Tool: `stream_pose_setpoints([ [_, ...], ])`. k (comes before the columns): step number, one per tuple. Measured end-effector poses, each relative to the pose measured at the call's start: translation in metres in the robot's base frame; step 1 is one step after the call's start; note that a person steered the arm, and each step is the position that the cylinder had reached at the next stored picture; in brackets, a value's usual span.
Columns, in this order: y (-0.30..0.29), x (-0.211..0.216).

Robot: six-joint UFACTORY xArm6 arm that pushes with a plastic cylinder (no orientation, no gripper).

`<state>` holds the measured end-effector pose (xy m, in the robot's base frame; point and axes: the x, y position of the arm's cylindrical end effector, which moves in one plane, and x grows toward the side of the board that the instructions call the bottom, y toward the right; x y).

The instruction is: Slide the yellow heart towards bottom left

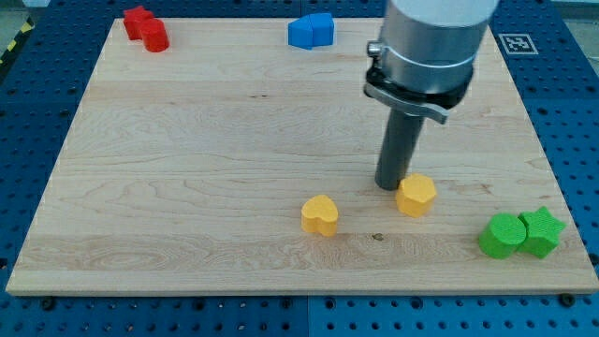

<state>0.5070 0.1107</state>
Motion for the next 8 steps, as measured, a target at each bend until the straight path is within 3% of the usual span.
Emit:
stream_pose_setpoints([
  [2,0.027,0.054],
  [6,0.012,0.054],
  [8,-0.035,0.048],
])
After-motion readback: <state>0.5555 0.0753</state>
